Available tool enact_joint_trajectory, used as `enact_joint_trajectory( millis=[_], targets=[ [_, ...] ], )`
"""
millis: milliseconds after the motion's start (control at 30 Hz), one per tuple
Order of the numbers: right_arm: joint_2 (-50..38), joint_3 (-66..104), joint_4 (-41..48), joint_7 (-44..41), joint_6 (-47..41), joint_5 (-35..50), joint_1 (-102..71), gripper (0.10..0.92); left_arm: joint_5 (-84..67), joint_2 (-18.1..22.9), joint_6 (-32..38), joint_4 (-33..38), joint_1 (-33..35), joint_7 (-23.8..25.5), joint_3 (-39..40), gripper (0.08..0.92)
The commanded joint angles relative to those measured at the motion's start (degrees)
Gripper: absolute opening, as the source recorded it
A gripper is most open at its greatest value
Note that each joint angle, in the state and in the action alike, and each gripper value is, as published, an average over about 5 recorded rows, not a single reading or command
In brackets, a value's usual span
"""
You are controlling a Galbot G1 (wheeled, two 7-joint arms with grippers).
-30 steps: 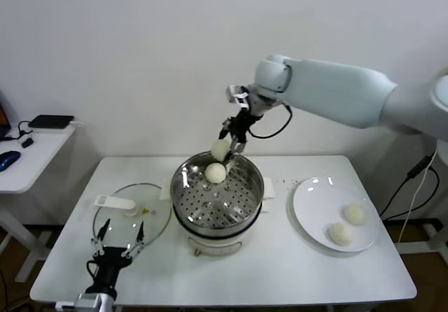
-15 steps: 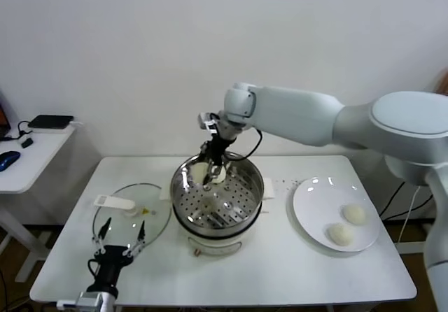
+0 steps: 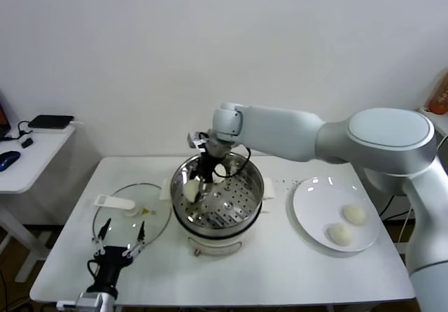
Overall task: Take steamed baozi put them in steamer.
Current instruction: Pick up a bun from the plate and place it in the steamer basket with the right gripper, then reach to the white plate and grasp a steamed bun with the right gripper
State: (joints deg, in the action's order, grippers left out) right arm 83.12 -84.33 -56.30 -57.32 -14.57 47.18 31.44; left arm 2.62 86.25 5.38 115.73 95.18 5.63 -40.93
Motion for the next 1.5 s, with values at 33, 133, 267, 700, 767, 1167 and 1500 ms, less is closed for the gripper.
enact_joint_trajectory(
  millis=[33,133,267,700,767,1167,1500],
  targets=[
    [0.6,0.3,0.4,0.1,0.1,-0.6,-1.4,0.729,0.0,0.0,0.0,-0.1,0.0,0.0,0.0,0.823],
    [0.7,0.3,0.8,0.0,0.2,-0.9,-1.5,0.729,0.0,0.0,0.1,-0.1,0.0,0.0,0.1,0.823],
    [0.8,0.4,1.1,0.1,0.3,-1.5,-2.0,0.730,0.0,0.0,0.1,-0.1,0.0,0.0,0.1,0.823],
    [-0.2,1.2,1.0,-0.8,1.1,-2.2,-0.8,0.822,0.1,0.2,-0.1,-0.1,-0.1,0.0,0.2,0.823],
    [-1.3,1.1,-0.1,-1.3,1.2,-1.6,0.7,0.823,0.2,0.2,-0.1,-0.1,-0.1,0.0,0.1,0.823],
    [-19.9,-7.1,-15.1,-5.2,4.0,2.3,17.6,0.823,0.2,0.0,-0.2,0.2,0.3,0.0,0.3,0.823],
    [-37.3,-12.8,-21.5,-7.3,5.9,-7.1,22.5,0.823,0.8,-0.8,-1.1,0.9,0.0,0.1,0.9,0.823]
  ],
)
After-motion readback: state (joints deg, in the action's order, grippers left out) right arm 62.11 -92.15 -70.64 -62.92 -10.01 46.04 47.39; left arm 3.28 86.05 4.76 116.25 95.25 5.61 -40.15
